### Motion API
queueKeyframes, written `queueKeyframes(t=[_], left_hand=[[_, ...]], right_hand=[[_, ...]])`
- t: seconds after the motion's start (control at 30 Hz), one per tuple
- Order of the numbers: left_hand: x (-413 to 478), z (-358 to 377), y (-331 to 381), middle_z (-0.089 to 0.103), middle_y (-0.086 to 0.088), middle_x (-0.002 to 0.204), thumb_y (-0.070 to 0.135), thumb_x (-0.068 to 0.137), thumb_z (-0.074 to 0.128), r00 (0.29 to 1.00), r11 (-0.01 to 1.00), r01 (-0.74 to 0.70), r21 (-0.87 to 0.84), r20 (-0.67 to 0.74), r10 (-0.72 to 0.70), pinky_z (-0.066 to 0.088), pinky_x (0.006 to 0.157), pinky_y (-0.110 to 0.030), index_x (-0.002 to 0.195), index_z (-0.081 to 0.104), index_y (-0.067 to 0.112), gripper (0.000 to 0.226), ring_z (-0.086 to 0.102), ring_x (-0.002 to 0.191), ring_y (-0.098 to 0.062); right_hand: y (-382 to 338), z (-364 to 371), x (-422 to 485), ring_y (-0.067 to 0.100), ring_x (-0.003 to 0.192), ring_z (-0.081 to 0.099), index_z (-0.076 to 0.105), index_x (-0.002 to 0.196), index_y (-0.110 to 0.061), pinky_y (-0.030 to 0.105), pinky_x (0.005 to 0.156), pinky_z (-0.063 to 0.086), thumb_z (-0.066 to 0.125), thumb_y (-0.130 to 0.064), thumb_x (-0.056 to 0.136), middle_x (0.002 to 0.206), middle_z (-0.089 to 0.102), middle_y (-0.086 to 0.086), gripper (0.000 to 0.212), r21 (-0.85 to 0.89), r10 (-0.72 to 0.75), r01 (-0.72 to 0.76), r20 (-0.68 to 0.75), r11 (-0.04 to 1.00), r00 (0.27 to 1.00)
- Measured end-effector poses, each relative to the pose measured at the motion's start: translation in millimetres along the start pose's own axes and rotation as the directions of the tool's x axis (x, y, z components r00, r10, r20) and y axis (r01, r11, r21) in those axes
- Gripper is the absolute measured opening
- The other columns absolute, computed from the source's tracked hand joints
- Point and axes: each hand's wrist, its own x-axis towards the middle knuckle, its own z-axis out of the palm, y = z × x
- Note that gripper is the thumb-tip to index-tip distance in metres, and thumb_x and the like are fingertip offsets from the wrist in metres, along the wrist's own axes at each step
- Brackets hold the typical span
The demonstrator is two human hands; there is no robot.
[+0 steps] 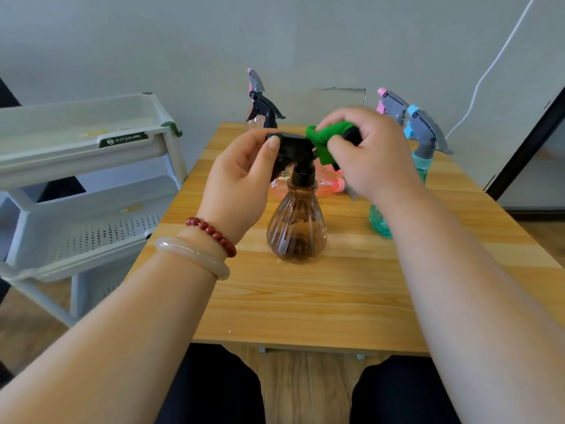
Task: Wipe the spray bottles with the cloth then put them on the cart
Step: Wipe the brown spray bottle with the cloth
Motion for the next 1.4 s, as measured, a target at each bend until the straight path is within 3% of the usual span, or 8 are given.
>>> queueKeyframes(t=[0.1,0.23,0.43,0.67,0.87,1.07,1.27,1.4], left_hand=[[0,3,0,0.071,0.014,0.095,0.02,0.105,0.046,1.0,1.0,0.0,-0.009,-0.025,-0.001,0.057,0.091,-0.031,0.104,0.066,0.029,0.021,0.068,0.096,-0.003],[-1,7,0,0.072,0.005,0.098,0.015,0.105,0.045,0.999,0.999,-0.018,-0.042,-0.033,0.016,0.058,0.085,-0.026,0.11,0.067,0.02,0.023,0.07,0.096,-0.007],[1,7,-2,0.072,0.009,0.1,0.02,0.105,0.046,0.998,1.0,0.012,0.023,-0.057,-0.011,0.059,0.087,-0.032,0.115,0.068,0.018,0.024,0.071,0.096,-0.006],[-1,5,0,0.072,0.008,0.098,0.018,0.105,0.046,0.998,0.996,-0.041,0.076,-0.054,0.045,0.057,0.083,-0.023,0.115,0.068,0.017,0.025,0.069,0.094,-0.002],[1,3,0,0.07,0.013,0.093,0.024,0.105,0.046,0.998,0.987,-0.025,0.158,-0.06,0.035,0.057,0.081,-0.022,0.114,0.069,0.023,0.025,0.067,0.09,-0.001],[-1,2,-1,0.072,0.008,0.096,0.023,0.104,0.048,0.997,0.991,-0.046,0.125,-0.061,0.054,0.058,0.084,-0.031,0.111,0.069,0.023,0.023,0.068,0.092,-0.007],[-1,3,1,0.068,0.02,0.084,0.024,0.103,0.05,0.997,0.992,-0.035,0.124,-0.067,0.044,0.053,0.075,-0.014,0.102,0.066,0.03,0.017,0.065,0.084,0.006],[-2,5,-1,0.07,0.017,0.086,0.023,0.103,0.05,0.994,0.994,-0.049,0.095,-0.094,0.058,0.057,0.081,-0.023,0.105,0.069,0.025,0.018,0.067,0.087,-0.002]], right_hand=[[-8,1,1,-0.013,0.059,0.051,0.072,0.093,-0.022,0.006,0.054,0.037,0.053,-0.003,0.086,0.061,0.055,-0.027,0.028,0.052,0.038,-0.04,0.029,0.998,0.999],[-24,11,-4,-0.015,0.085,0.055,0.073,0.098,-0.024,0.002,0.074,0.04,0.054,-0.006,0.081,0.09,0.065,-0.023,0.032,0.125,-0.138,0.132,0.044,0.983,0.989],[-2,-2,-4,-0.001,0.045,0.048,0.067,0.085,-0.032,0.009,0.044,0.032,0.053,-0.004,0.087,0.053,0.056,-0.021,0.032,0.061,0.108,-0.108,-0.003,0.992,0.994],[-28,8,-2,-0.015,0.065,0.052,0.073,0.093,-0.027,0.003,0.058,0.036,0.054,-0.003,0.084,0.061,0.055,-0.03,0.032,0.083,-0.094,0.088,0.067,0.993,0.993],[5,-3,-4,-0.009,0.058,0.053,0.068,0.086,-0.032,0.007,0.051,0.035,0.051,-0.004,0.088,0.069,0.058,-0.023,0.034,0.043,0.142,-0.142,-0.007,0.989,0.99],[-9,29,-17,-0.006,0.1,0.055,0.072,0.104,-0.009,0.003,0.091,0.037,0.052,0.002,0.081,0.102,0.064,-0.013,0.033,0.029,-0.209,0.218,-0.181,0.976,0.961],[22,44,-41,0.011,0.117,0.058,0.065,0.123,-0.007,0.02,0.103,0.044,0.054,0.008,0.085,0.124,0.065,0.004,0.042,0.024,-0.045,0.057,-0.341,0.998,0.939],[14,51,-43,0.022,0.13,0.053,0.064,0.125,-0.002,0.031,0.11,0.04,0.053,0.014,0.082,0.132,0.061,0.01,0.047,0.055,-0.069,0.096,-0.372,0.994,0.925]])
